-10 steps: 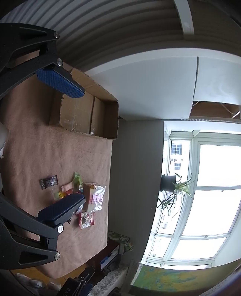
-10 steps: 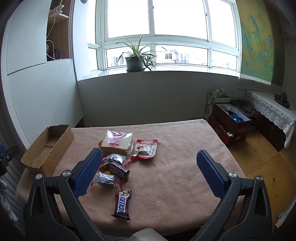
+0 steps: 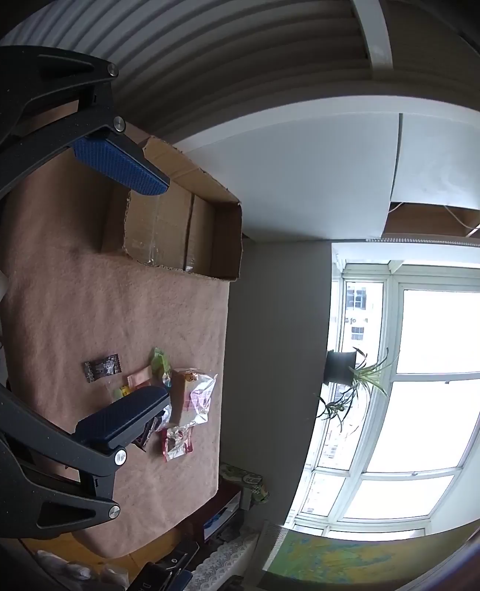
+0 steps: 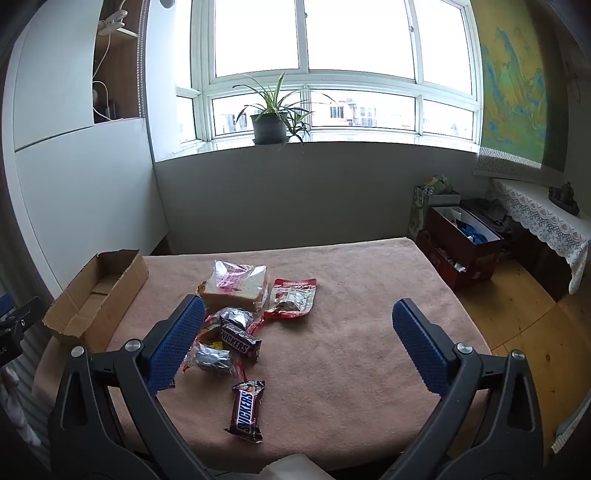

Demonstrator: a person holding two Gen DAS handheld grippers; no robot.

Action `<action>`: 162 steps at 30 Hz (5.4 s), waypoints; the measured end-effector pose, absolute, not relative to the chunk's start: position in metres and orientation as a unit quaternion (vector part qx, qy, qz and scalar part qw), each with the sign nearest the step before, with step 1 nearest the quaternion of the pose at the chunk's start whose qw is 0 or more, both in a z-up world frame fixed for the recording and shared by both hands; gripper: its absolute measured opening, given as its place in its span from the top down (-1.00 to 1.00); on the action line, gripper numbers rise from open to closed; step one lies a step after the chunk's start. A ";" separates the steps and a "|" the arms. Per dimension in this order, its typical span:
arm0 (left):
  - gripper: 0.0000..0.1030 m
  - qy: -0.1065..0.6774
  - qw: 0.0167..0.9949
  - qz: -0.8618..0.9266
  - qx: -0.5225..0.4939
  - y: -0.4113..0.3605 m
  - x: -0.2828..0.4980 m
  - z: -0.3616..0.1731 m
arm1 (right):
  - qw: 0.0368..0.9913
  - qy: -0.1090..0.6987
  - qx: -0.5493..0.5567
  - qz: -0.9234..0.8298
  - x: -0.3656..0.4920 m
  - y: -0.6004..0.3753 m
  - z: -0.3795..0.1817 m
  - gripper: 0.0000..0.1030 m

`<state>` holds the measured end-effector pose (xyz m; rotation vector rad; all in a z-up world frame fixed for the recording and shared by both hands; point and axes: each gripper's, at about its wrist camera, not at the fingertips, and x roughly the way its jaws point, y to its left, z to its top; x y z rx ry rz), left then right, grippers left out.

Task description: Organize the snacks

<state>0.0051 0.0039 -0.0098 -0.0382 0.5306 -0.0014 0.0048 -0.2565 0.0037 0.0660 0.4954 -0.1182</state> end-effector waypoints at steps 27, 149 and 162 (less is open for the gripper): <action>-0.98 0.262 0.965 0.000 -0.014 0.003 0.004 -0.012 | 0.965 0.252 0.033 -0.056 0.011 -0.255 -0.003 -1.00; 0.56 0.448 0.885 -0.125 -0.016 -0.055 0.091 -0.150 | 0.893 0.446 0.014 0.053 0.054 -0.217 -0.153 0.42; 0.57 0.427 0.895 -0.122 -0.044 -0.028 0.080 -0.129 | 0.915 0.395 0.009 0.077 0.060 -0.201 -0.101 0.42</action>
